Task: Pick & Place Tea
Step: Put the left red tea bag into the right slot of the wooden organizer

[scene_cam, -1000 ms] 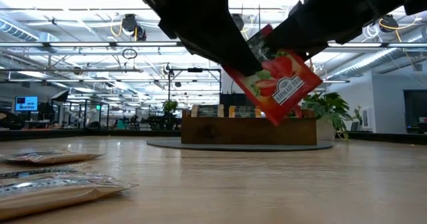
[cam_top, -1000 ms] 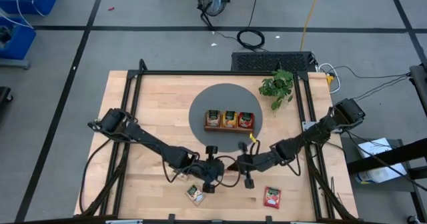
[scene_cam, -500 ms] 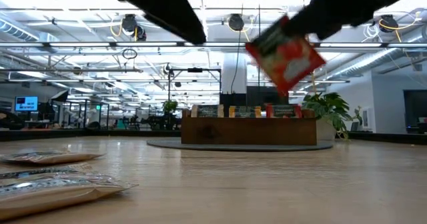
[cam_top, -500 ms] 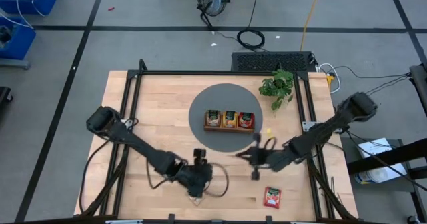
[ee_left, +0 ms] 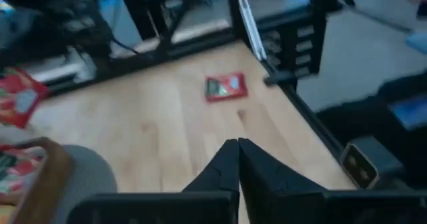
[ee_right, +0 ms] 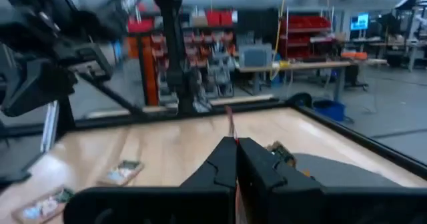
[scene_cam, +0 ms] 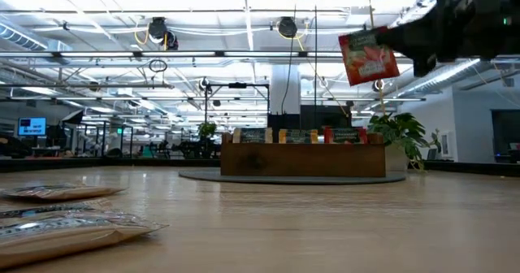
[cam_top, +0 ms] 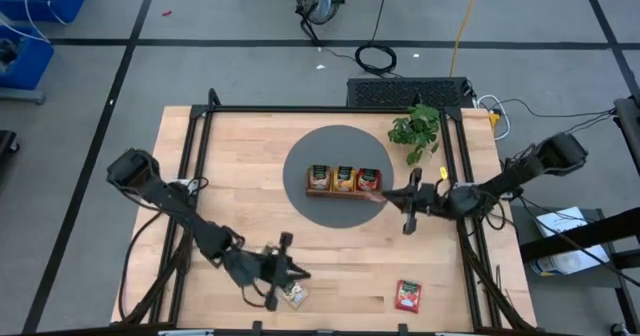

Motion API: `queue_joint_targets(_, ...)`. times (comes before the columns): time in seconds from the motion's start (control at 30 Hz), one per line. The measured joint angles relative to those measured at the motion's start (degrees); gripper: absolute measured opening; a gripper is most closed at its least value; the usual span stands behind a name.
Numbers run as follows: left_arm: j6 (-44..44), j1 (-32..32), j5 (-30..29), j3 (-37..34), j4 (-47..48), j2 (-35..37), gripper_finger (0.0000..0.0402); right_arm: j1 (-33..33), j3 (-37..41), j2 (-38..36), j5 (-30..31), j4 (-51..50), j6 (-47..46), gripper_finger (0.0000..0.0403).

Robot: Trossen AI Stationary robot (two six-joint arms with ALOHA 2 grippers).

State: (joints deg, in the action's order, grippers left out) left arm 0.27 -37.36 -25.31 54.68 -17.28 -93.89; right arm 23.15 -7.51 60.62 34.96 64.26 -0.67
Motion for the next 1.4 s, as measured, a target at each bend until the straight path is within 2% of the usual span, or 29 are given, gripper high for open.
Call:
queue_joint_targets(0.07,0.7,0.8,-0.2,-4.6,-5.5,1.4,0.001,-3.2,2.1,1.1,-3.1,3.7,-1.5,0.0)
queue_joint_targets(0.17,0.5,2.4,-0.2,-9.5,-12.5,1.9,0.002,-6.9,3.0,2.8,-4.7,2.7,-4.3,0.0)
queue_joint_targets(0.3,-1.2,4.1,-0.1,-11.8,-17.0,1.9,0.0023,-10.2,1.8,6.6,-4.9,1.0,-4.7,0.0)
queue_joint_targets(0.53,-0.9,4.4,0.2,-12.0,-16.7,1.8,0.0024,-14.6,0.0,15.5,-4.9,2.0,-4.9,0.0)
queue_joint_targets(0.87,-0.8,4.2,0.4,-12.0,-15.2,1.8,0.0015,-18.4,-0.9,27.7,-4.8,11.8,-4.6,0.0)
queue_joint_targets(1.03,-1.0,4.2,1.5,-12.0,-15.4,1.8,0.0004,-19.5,-1.1,30.3,-4.7,11.7,-5.6,0.0)
queue_joint_targets(1.4,-2.5,4.2,1.5,-12.0,-15.0,1.8,0.0036,-18.6,-1.1,30.6,-3.9,10.3,-8.5,0.0)
